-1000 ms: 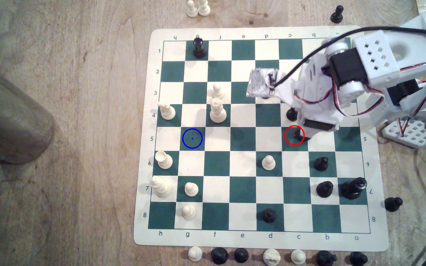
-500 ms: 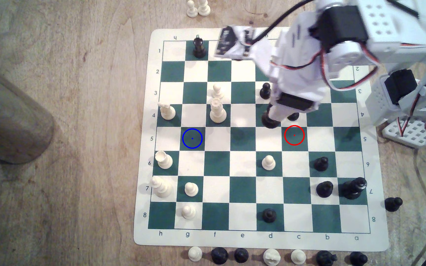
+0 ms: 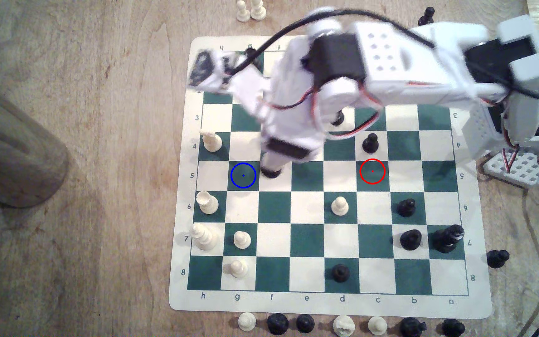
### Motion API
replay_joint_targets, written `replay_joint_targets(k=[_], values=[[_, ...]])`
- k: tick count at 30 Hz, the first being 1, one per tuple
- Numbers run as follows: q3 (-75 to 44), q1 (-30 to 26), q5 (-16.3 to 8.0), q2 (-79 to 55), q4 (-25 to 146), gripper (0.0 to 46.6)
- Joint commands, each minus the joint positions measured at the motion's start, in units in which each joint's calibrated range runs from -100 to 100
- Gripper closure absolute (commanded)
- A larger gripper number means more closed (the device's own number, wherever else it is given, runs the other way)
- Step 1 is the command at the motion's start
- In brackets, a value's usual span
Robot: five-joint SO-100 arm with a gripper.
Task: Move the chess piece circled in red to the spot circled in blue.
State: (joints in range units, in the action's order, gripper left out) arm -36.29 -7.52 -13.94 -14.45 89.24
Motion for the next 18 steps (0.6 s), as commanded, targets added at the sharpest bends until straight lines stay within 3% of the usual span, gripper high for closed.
replay_joint_targets(k=[1, 18], values=[[-5.15, 1.23, 0.05, -1.34, -4.23, 46.4], [-4.42, 2.48, 0.59, -10.84, -13.32, 46.4]])
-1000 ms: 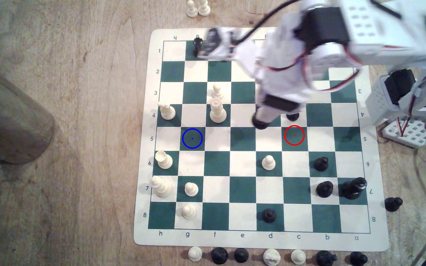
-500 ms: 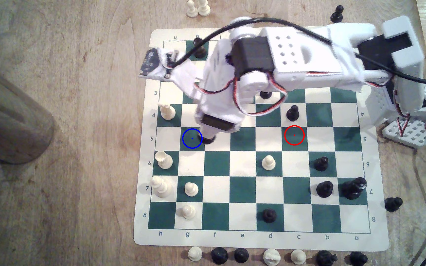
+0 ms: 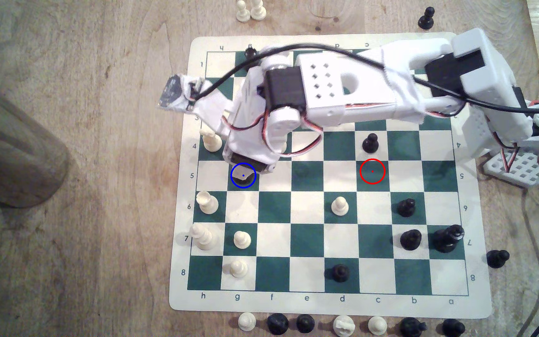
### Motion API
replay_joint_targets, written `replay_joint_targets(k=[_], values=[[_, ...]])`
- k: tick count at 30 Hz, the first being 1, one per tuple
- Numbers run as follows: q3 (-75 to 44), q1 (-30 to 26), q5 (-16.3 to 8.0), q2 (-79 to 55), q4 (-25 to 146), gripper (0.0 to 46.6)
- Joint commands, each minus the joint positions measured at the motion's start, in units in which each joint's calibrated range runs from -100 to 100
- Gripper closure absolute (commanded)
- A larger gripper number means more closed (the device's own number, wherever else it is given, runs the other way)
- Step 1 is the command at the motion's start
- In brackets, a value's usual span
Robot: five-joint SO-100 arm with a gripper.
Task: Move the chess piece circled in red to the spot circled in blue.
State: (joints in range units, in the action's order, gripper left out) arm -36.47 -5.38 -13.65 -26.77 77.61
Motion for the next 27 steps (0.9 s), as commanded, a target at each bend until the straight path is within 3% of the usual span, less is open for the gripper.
replay_joint_targets(k=[1, 27], values=[[-4.15, 0.49, 0.29, 1.3, -2.02, 46.4], [0.56, 1.9, 2.1, -2.52, -4.64, 46.4]])
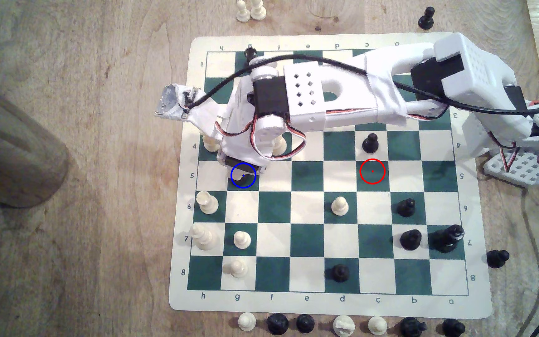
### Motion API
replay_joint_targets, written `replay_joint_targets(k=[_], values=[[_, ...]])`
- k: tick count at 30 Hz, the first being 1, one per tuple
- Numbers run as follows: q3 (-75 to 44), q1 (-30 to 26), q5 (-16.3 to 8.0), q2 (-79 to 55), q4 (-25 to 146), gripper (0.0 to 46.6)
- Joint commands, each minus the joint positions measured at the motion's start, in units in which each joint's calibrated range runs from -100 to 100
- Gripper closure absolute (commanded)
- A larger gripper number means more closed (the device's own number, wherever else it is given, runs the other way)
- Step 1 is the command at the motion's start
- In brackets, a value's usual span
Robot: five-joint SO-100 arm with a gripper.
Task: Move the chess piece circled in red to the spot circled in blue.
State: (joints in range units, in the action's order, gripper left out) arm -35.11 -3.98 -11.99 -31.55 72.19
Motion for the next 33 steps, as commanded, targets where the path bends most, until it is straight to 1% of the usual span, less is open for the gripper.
replay_joint_targets(k=[1, 3, 7, 9, 11, 12, 13, 14, 17, 25, 28, 33], values=[[-0.79, 0.5, 0.54, 2.26, 1.03, 46.4], [-0.79, 0.5, 0.93, 2.17, 1.85, 46.4], [-0.79, 0.42, 0.98, 2.0, 1.93, 46.4], [-0.79, 0.35, 0.83, 1.66, 1.85, 44.7], [-0.79, 0.27, 0.73, 1.33, 1.68, 41.4], [-0.79, 0.27, 0.63, 1.07, 1.52, 36.2], [-0.79, 0.27, 0.59, 0.99, 1.44, 32.1], [-0.61, 0.27, 0.54, 0.99, 1.36, 29.7], [0.48, 0.35, 0.34, 1.49, 0.54, 26.0], [3.74, -0.2, -0.05, 6.16, -0.61, 21.9], [6.19, -0.36, -0.44, 9.98, -2.08, 21.8], [11.36, -0.36, -0.2, 17.71, -2.17, 21.7]])
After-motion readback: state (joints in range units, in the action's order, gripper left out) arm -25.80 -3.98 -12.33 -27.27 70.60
